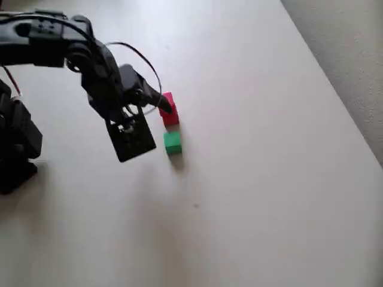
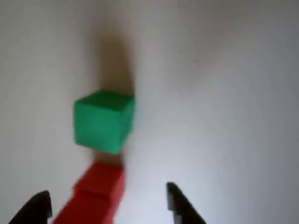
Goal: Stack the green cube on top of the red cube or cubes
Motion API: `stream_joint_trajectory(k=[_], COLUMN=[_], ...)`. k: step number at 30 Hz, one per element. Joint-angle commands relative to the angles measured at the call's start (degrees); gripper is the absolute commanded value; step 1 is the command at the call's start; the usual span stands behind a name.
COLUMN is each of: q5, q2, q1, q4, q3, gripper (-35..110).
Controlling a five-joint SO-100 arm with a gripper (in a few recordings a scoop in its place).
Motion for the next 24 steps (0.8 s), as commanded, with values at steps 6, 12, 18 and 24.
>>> stream_joint_trajectory(k=[6,12,18,24], q5=[-1.3,-2.4,-3.4,-3.6], q2=[-7.0,-12.0,-15.1,-18.6], q1=[3.0,4.4,5.3,5.8], q4=[1.6,1.1,-0.5,-0.5], q3=[-11.5,-14.3,-15.1,-17.8], gripper=[29,28,27,21])
